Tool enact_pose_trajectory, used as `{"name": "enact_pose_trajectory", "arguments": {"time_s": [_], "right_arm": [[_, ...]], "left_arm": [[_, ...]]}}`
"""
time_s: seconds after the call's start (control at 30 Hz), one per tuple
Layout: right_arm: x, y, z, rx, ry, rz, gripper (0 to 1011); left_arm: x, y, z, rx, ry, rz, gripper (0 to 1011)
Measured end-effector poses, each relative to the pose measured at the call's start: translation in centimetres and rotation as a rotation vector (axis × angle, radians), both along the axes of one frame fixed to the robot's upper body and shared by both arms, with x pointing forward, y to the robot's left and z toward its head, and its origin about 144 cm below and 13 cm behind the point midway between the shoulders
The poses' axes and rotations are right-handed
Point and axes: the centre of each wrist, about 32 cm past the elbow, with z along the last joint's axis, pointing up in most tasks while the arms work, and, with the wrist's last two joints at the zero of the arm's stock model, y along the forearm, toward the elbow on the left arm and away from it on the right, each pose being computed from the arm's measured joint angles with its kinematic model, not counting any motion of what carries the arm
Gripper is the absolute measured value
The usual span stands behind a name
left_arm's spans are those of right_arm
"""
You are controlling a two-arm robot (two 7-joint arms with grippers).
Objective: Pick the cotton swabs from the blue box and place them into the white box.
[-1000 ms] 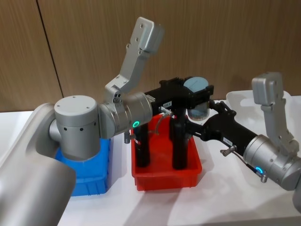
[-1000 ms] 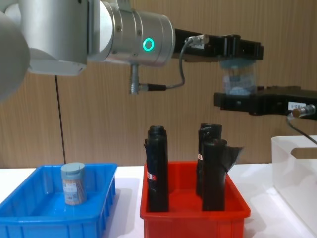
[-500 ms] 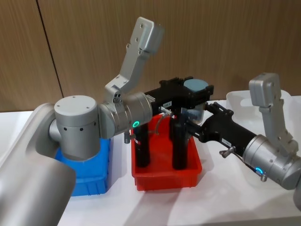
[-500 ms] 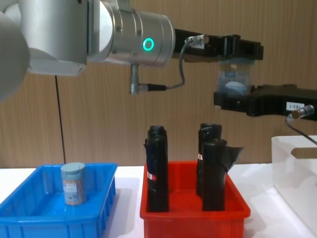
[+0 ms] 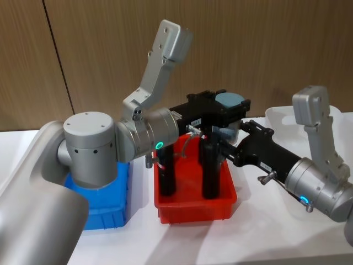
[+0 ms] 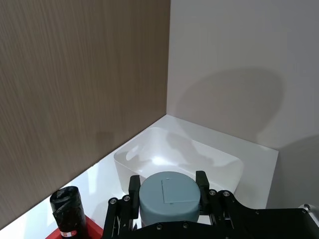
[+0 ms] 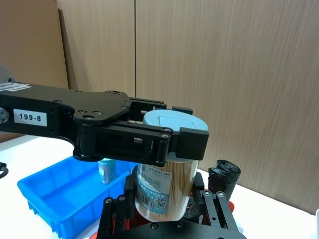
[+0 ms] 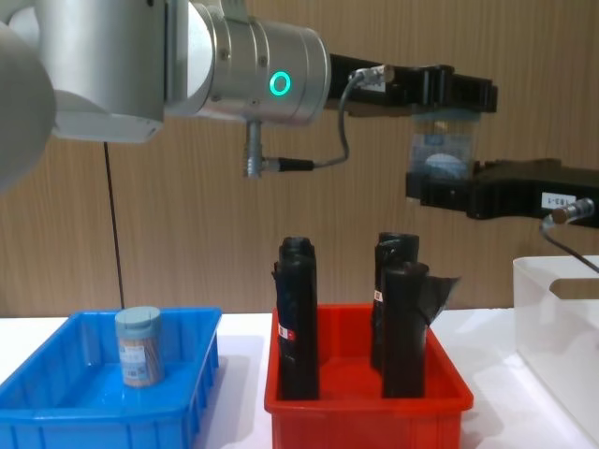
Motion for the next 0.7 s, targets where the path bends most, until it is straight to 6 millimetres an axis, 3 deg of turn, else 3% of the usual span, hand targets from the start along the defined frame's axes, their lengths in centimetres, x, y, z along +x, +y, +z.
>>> {"name": "enact_pose_trajectory", "arguments": {"time_s": [0.43, 0.7], "right_arm": [[0.03, 0.02, -0.02, 0.004, -0.01, 0.002, 668], [0.02, 0.06, -0.04, 0.008, -0.012, -0.001, 668]], "left_arm": [[0.0, -0.01, 0.0, 0.0, 0.0, -0.001, 995], [0.0, 0.0, 0.0, 0.0, 0.0, 0.0, 1004]]}}
